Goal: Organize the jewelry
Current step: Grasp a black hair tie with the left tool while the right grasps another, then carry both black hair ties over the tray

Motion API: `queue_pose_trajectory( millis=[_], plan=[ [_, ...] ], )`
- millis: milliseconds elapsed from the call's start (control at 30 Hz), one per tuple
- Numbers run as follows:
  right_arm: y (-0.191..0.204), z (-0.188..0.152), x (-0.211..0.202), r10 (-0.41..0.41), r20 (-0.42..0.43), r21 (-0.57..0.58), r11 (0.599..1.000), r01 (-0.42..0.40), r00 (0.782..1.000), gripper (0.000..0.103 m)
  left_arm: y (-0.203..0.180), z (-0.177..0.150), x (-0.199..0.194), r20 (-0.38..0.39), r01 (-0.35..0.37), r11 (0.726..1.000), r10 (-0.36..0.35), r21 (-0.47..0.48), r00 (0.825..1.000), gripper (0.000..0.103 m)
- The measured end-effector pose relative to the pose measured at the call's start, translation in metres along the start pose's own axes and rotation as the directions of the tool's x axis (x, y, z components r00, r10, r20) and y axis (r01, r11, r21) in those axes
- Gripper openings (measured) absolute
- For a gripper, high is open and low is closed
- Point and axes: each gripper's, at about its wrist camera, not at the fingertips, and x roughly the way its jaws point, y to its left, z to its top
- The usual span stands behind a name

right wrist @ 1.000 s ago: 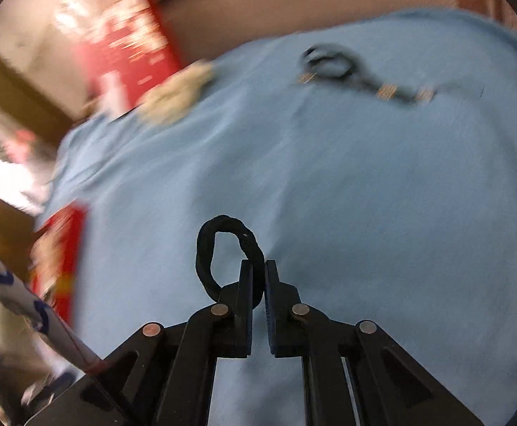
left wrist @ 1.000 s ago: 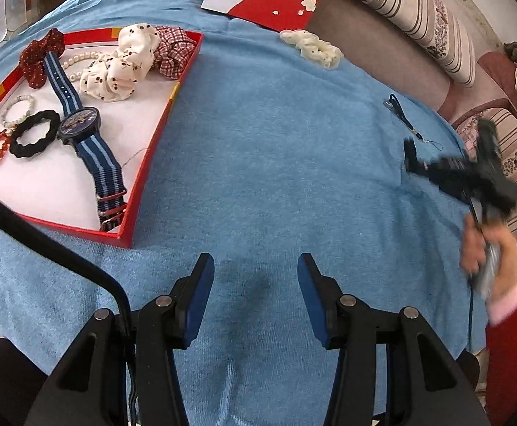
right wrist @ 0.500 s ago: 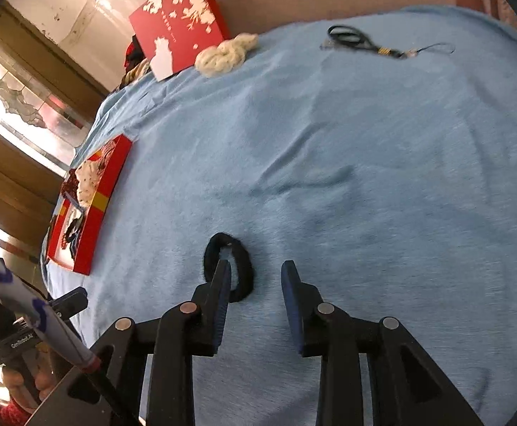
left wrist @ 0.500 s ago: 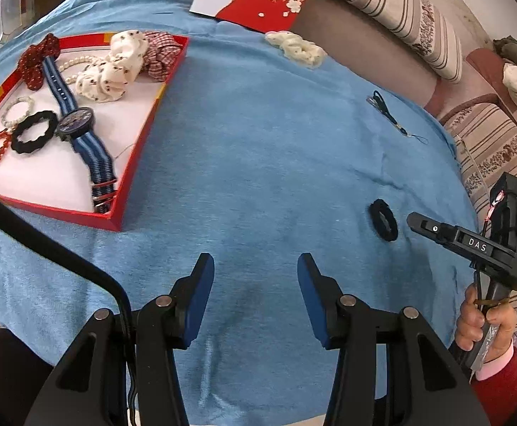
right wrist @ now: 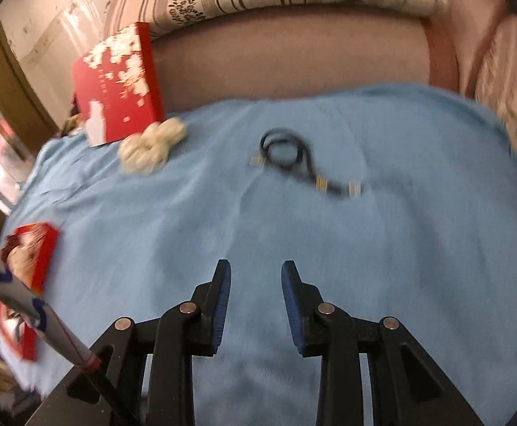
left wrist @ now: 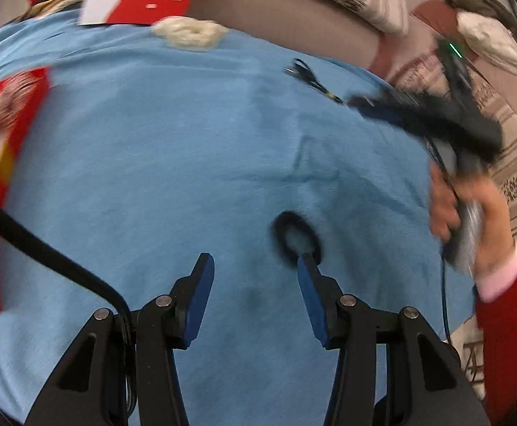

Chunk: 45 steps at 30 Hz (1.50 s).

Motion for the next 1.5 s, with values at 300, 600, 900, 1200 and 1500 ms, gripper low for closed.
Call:
queue_pose_trajectory(
  millis=[300,600,900,1200,1500],
  plan=[
    [0.001,0.065,0.075,-0.063,-0.019,-0.088,0.994,0.061,0.998,0.032,-0.009,0.024,0.048,-0.055,0.096,0.995,-0.095,0.019,0.994,0.047],
    [0.0,0.079,0.104,-0.055,-0.037,-0.116,0.992,0.051,0.998,0.006,-0.013,0.022,0.06,-0.057,0.11,0.993,-0.108,0.051,0.993,0.005],
    [0.011,0.048,0.027,0.074,0.013,-0.086,0.994,-0.073,0.997,0.006,0.005,0.015,0.015,0.021,0.113,0.993,-0.114,0.015,0.993,0.004],
    [0.048,-0.018,-0.028,0.284,-0.069,-0.026,0.958,-0.286,0.956,0.006,0.05,0.003,-0.044,0.099,0.05,0.995,-0.041,-0.091,0.994,0.004],
    [0.086,-0.087,-0.054,0.31,-0.139,-0.021,0.949,-0.316,0.94,0.006,0.091,-0.026,-0.098,0.151,0.014,0.984,0.014,-0.18,0.988,0.004]
  ],
)
